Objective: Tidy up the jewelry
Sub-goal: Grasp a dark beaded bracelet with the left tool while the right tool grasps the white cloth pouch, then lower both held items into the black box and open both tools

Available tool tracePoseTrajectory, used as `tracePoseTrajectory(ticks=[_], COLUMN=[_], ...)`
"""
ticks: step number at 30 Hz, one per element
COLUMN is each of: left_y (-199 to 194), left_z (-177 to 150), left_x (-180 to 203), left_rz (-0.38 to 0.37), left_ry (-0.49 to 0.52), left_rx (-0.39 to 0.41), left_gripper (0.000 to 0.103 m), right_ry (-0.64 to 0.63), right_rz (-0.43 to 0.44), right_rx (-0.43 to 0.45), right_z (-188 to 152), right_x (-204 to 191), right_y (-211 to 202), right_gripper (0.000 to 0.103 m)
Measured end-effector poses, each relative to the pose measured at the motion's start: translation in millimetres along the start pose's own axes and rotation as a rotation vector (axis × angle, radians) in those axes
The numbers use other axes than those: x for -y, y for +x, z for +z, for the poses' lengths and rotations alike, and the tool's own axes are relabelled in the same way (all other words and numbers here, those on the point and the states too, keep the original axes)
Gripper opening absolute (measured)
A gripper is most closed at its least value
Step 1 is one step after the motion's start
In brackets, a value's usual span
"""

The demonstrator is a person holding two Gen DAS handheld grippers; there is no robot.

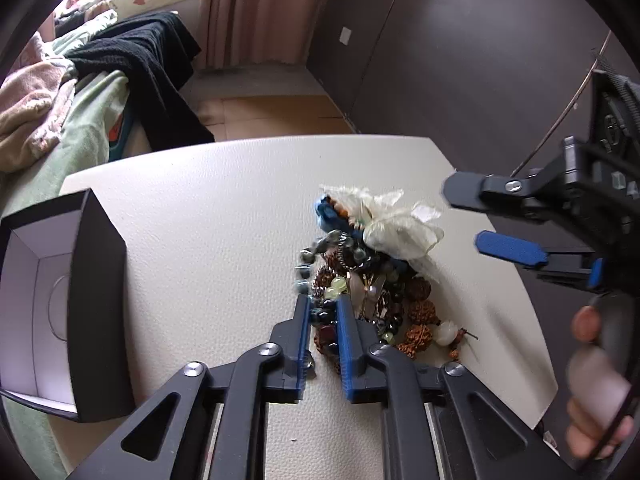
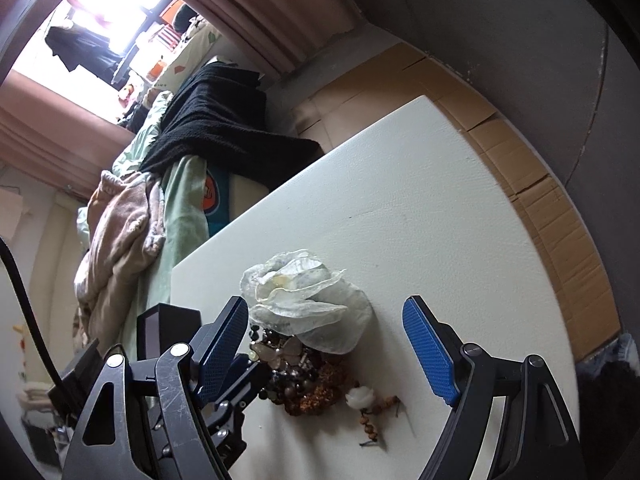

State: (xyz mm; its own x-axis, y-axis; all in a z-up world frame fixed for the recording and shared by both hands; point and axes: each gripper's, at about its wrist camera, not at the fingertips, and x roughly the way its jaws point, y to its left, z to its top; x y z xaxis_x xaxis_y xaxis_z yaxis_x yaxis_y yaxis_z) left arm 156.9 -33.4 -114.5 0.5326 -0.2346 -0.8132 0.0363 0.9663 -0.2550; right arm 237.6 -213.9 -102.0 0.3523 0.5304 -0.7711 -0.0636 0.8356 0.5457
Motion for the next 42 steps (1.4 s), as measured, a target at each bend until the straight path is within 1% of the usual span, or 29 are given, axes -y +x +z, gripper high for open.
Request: tracePoseTrajectory(ticks=[1,6,8,9,10,11,12,13,15,18,21,26,29,35,42], left_y=[-1,-10,-13,-15,-19,-21,-24,-27,-35,-48,-60,-74,-82,-100,-127], left_z=[1,4,5,5,6,7,8,8,10,12,13,17,17,17,15], left_x=[-1,-5,-6,-7,-8,-9,-10,-12,-16,-18,-21,-32,-41,-68,-104], left_rz=[-0.011,-0.03,-0.036,-0.04,-0.043,-0.045,-0.048,-0.054,-0.075,-0.097,-0.107,-0.112,-0.101,-0.079,-0.056], left_ry=[-0.007,-0.021,-0.022,-0.024,-0.026,-0.029,-0.035,-0.044,-0.063,-0.075,-0.086,-0.113,-0.131,-0.185,-0.257], left_rx=[0.003,0.031,0.039,0.044,0.052,0.058,0.064,0.073,0.091,0.121,0.154,0.197,0.221,0.277,0.342], left_gripper=[0.008,0.008,0.008,0.008,0.008,0.008,0.008,0.008,0.008,0.008,0.008,0.008,0.008,0.008,0.008], right_ry=[-0.006,-0.054,-0.071,-0.072,-0.07,-0.065,-0.062,-0.057,-0.047,-0.034,-0.043,-0.054,-0.075,-0.122,-0.173], right_rz=[0.004,-0.006,-0.02,-0.024,-0.023,-0.016,-0.011,-0.008,-0.013,0.035,0.059,0.137,0.187,0.295,0.357], right_rx=[0.002,0.017,0.013,0.009,0.001,-0.009,-0.019,-0.028,-0.004,0.028,0.077,0.12,0.139,0.137,0.095], right_z=[0,0,-1,-1,-3,-4,-4,-5,-5,-4,-3,-4,-6,-14,-32], right_x=[-2,-12,-15,-16,-15,-13,-13,-12,-10,-10,-13,-22,-35,-67,-105], right_y=[3,14,20,23,26,29,31,31,24,9,-9,-27,-32,-29,-11], right_gripper=[0.08,0.08,0.074,0.066,0.049,0.036,0.011,0.005,0.004,0.003,0.003,0.003,0.003,0.003,0.003])
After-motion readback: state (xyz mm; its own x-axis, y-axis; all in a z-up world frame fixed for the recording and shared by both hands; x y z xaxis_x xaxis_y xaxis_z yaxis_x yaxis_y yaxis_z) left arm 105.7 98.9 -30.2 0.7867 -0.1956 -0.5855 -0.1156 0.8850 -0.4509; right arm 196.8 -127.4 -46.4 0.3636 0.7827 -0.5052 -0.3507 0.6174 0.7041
